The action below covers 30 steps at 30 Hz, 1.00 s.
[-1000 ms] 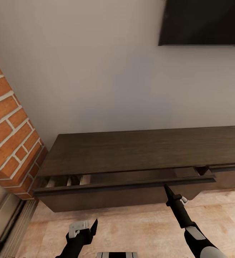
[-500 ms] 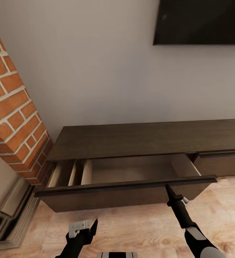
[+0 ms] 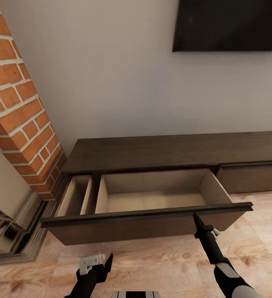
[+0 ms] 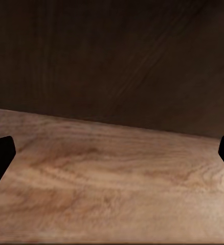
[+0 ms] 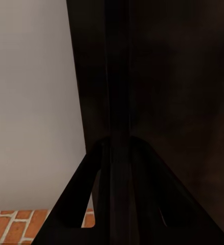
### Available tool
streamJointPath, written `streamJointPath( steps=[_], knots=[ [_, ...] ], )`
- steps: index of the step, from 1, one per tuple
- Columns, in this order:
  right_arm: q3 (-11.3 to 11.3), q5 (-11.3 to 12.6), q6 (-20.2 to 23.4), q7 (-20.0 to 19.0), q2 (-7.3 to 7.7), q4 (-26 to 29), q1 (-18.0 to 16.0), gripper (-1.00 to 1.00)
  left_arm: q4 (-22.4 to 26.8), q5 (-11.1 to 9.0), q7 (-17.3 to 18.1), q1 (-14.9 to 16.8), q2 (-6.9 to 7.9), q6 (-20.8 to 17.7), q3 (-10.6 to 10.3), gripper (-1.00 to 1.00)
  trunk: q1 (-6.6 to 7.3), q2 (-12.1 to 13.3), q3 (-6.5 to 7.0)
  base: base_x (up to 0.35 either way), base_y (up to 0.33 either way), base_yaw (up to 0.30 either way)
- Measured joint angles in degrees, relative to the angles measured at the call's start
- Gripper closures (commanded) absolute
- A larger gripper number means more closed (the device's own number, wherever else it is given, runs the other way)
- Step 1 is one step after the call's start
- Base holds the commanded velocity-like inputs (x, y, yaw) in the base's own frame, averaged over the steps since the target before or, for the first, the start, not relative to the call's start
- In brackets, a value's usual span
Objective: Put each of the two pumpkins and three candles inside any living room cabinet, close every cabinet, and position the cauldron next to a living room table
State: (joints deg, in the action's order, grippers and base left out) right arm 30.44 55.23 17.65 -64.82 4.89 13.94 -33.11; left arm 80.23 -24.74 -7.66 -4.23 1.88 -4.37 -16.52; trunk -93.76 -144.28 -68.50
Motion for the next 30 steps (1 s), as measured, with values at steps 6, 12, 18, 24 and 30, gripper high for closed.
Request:
streamJointPath(
  steps=[6, 12, 18, 24, 30],
  knots=[
    [-0.2, 0.0, 0.2, 0.2, 0.12, 0.1, 0.0, 1.00, 0.0, 0.0, 0.0, 0.0, 0.00, 0.0, 0.0, -1.00, 0.01, 0.0, 0.00, -0.016, 0.000, 0.000],
    [-0.3, 0.0, 0.2, 0.2, 0.14, 0.1, 0.0, 1.00, 0.0, 0.0, 0.0, 0.0, 0.00, 0.0, 0.0, -1.00, 0.01, 0.0, 0.01, -0.027, 0.000, 0.000],
    [-0.1, -0.2, 0.0, 0.9, 0.14, 0.1, -0.4, 1.00, 0.0, 0.0, 0.0, 0.0, 0.00, 0.0, 0.0, -1.00, 0.01, 0.0, 0.02, -0.026, 0.000, 0.000],
    [-0.1, -0.1, 0.1, 2.8, 0.14, 0.1, -1.4, 1.00, 0.0, 0.0, 0.1, 0.0, 0.00, 0.0, 0.0, -1.00, 0.00, 0.0, 0.01, -0.081, 0.000, 0.000],
    [-1.9, -0.2, 0.8, -0.1, 0.10, 0.1, 0.0, -1.00, 0.0, 0.0, 0.0, 0.0, 0.00, 0.0, 0.0, -1.00, 0.02, 0.0, 0.01, -0.025, 0.000, 0.000]
  ],
)
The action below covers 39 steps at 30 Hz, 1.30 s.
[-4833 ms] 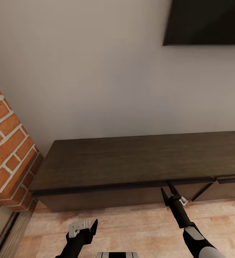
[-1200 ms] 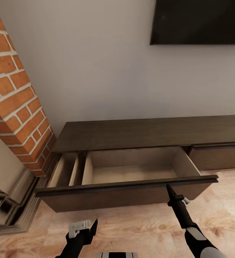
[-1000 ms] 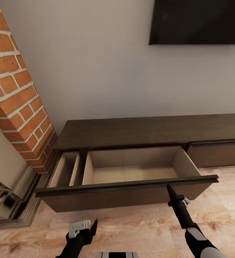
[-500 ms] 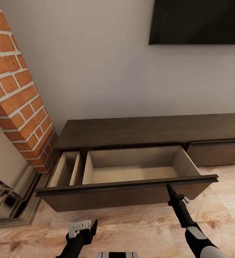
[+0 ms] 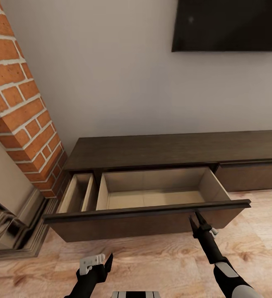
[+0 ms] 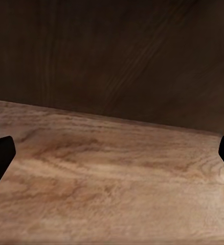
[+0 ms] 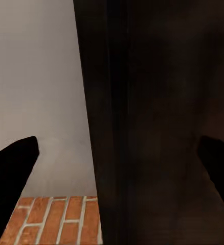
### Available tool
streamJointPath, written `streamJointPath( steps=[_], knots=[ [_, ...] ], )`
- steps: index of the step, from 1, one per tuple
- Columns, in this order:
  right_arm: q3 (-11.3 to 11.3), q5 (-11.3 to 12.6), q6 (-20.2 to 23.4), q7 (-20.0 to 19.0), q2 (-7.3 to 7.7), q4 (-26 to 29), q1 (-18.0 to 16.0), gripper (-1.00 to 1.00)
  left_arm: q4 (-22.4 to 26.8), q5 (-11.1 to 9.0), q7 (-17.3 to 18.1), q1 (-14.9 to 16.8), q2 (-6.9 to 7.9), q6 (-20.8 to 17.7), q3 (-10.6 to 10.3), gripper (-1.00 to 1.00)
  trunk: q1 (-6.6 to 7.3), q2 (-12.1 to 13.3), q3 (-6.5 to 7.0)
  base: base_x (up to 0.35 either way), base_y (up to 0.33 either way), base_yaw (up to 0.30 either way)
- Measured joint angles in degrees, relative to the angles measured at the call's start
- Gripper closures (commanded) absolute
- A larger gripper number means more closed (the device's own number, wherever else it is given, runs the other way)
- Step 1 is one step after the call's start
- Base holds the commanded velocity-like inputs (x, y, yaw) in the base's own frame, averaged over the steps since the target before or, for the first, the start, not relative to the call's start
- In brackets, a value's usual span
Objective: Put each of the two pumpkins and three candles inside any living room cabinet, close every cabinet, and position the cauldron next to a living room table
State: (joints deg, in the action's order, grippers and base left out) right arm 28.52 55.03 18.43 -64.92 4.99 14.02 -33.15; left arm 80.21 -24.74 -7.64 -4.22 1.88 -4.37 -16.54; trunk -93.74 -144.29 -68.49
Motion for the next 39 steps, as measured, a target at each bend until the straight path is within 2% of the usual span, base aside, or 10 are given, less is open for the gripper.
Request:
streamJointPath(
  steps=[8, 16, 25, 36, 39],
  knots=[
    [0.0, 0.0, 0.0, 0.0, 0.00, 0.0, 0.0, -1.00, 0.0, 0.0, 0.0, 0.0, 0.00, 0.0, 0.0, -1.00, -0.01, 0.0, 0.00, -0.040, 0.000, 0.000],
    [0.0, 0.1, 0.0, 2.2, 0.00, 0.0, 0.0, -1.00, 0.0, 0.0, 0.1, 0.0, 0.00, 0.0, 0.0, -1.00, -0.03, 0.0, 0.00, -0.260, 0.000, 0.000],
    [-0.1, -0.1, 0.0, 2.7, 0.00, 0.0, 0.0, -1.00, 0.0, 0.1, 0.0, 0.0, 0.00, 0.0, 0.0, -1.00, -0.02, 0.0, 0.00, -0.260, 0.000, 0.000],
    [-0.2, -0.6, 0.0, 2.9, 0.00, 0.1, 0.0, -1.00, 0.0, 0.0, 0.0, 0.0, -0.02, 0.0, 0.1, -1.00, 0.00, 0.0, 0.00, -0.031, 0.000, 0.000],
    [-0.4, -0.6, 0.0, 2.9, 0.00, 0.1, 0.0, -1.00, 0.0, 0.0, 0.0, 0.0, -0.02, 0.0, 0.1, -1.00, 0.08, 0.0, 0.66, -0.002, 0.000, 0.000]
  ],
)
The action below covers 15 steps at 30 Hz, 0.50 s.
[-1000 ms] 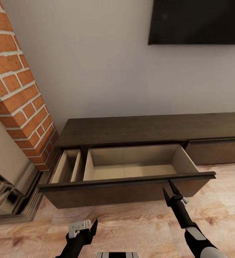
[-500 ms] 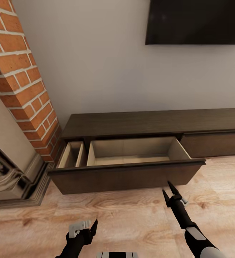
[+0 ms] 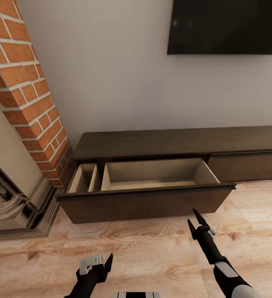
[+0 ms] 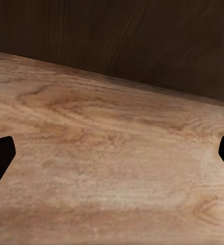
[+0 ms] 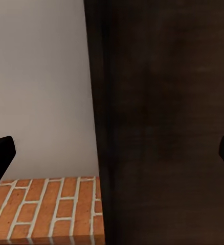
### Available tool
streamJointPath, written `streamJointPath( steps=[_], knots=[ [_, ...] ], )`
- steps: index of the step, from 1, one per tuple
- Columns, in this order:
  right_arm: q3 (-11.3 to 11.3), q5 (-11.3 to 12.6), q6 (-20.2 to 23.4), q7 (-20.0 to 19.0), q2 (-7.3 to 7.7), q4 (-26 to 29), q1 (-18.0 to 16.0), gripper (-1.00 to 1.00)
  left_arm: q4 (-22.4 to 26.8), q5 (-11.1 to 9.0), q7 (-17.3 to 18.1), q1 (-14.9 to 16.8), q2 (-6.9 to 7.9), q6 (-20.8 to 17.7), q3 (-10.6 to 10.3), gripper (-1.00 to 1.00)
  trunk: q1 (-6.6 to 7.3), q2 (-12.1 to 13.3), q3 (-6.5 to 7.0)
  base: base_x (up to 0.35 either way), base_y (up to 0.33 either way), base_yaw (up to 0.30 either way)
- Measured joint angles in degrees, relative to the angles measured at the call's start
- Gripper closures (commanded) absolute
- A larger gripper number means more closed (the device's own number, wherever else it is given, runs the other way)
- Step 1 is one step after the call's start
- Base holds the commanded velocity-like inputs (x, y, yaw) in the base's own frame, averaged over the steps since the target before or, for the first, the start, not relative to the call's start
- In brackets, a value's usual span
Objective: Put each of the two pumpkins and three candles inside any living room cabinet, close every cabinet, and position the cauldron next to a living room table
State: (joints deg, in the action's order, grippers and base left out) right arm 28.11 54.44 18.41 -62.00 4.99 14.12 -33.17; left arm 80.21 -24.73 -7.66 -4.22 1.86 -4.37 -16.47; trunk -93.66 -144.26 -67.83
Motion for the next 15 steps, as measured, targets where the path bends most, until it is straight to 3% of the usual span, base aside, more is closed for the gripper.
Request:
streamJointPath(
  steps=[7, 15],
  knots=[
    [-0.5, -0.1, 0.1, 1.7, 0.00, 0.2, 0.0, -1.00, -0.1, 0.0, 0.0, 0.1, -0.06, -0.1, 0.1, -1.00, 0.18, 0.1, 1.55, 0.000, 0.000, 0.000],
    [-2.1, -1.1, 0.3, 12.1, -0.03, 0.3, 0.0, -1.00, -0.1, 0.0, 0.4, 0.1, -0.07, -0.7, 0.2, -1.00, 0.39, 0.2, 3.33, 0.000, 0.000, 0.000]
  ],
)
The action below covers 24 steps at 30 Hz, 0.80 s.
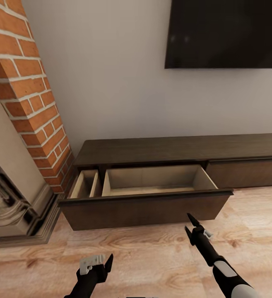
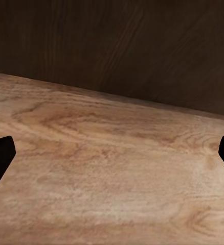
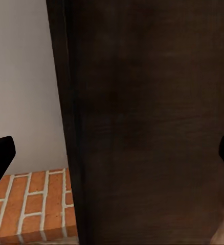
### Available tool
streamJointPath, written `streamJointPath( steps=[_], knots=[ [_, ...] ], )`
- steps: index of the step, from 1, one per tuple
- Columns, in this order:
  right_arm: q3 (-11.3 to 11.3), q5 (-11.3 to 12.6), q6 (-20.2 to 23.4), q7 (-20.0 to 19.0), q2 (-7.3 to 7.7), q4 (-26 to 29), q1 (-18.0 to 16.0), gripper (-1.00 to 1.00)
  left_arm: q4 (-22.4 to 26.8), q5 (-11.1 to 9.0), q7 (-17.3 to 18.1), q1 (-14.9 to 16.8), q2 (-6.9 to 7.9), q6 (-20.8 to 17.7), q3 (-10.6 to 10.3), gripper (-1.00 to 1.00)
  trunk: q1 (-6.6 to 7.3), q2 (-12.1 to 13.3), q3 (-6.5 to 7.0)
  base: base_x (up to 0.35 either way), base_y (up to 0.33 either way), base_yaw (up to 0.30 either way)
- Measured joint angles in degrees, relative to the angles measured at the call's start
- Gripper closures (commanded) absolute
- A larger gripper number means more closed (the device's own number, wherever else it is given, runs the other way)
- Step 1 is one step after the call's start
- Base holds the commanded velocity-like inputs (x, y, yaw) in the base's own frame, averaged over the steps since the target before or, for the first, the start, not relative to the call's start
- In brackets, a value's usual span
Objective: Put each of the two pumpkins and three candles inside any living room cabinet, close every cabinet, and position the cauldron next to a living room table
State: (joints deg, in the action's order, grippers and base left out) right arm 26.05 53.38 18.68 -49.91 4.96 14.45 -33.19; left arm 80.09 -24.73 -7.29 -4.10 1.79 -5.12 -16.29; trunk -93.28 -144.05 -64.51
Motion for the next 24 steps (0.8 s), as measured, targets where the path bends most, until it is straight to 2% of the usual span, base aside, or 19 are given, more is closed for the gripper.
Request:
streamJointPath(
  steps=[2, 4, 5, 6, 7, 9, 10, 15, 21, 24],
  knots=[
    [-0.5, -0.8, 0.6, 2.1, 0.06, 0.0, 0.0, -1.00, -0.1, 0.0, -0.1, 0.1, -0.03, -0.1, 0.0, -1.00, 0.05, 0.0, 0.44, 0.000, 0.000, 0.000],
    [-1.1, -3.0, 3.7, 5.5, 0.35, 0.1, 0.0, -1.00, -0.1, 0.0, -0.1, 0.2, -0.03, -0.2, 0.0, -1.00, 0.10, 0.1, 0.89, 0.000, 0.000, 0.000],
    [-1.5, -5.3, 6.6, 8.1, 0.65, 0.2, 0.0, -1.00, -0.2, 0.0, -0.1, 0.2, -0.02, -0.3, 0.1, -1.00, 0.13, 0.1, 1.11, 0.000, 0.000, 0.000],
    [-1.6, -6.6, 8.0, 9.5, 0.80, 0.2, 0.1, -1.00, -0.2, 0.0, -0.2, 0.2, -0.02, -0.3, 0.1, -1.00, 0.15, 0.1, 1.33, 0.000, 0.000, 0.000],
    [-1.7, -9.3, 10.1, 12.0, 1.00, 0.3, 0.1, -1.00, -0.4, 0.0, -0.2, 0.2, -0.01, -0.3, 0.1, -1.00, 0.18, 0.1, 1.55, 0.000, 0.000, 0.000],
    [-1.8, -12.0, 11.6, 14.6, 1.14, 0.3, 0.1, -1.00, -0.6, 0.0, -0.2, 0.2, -0.01, -0.4, 0.1, -1.00, 0.23, 0.1, 2.00, 0.000, 0.000, 0.000],
    [-1.9, -14.2, 12.5, 16.5, 1.22, 0.3, 0.1, -1.00, -0.9, 0.0, -0.2, 0.2, -0.01, -0.4, 0.1, -1.00, 0.26, 0.1, 2.22, 0.000, 0.000, 0.000],
    [-2.5, -19.7, 13.9, 19.2, 1.27, 0.3, 0.4, -1.00, -1.4, 0.0, -0.2, 0.3, 0.00, -0.5, 0.1, -1.00, 0.39, 0.2, 3.33, 0.000, 0.000, 0.000],
    [-4.3, -31.0, 14.0, 19.9, 1.14, 0.4, 1.7, -1.00, -1.7, 0.0, -0.2, 0.3, -0.02, -1.4, 0.1, -1.00, 0.54, 0.3, 4.66, 0.000, 0.000, 0.000],
    [-4.4, -32.9, 13.7, 19.8, 1.21, 0.4, 2.3, -1.00, -2.5, 0.0, -0.2, 0.3, -0.06, -1.6, 0.1, -1.00, 0.62, 0.3, 5.32, 0.000, 0.000, 0.000]
  ],
)
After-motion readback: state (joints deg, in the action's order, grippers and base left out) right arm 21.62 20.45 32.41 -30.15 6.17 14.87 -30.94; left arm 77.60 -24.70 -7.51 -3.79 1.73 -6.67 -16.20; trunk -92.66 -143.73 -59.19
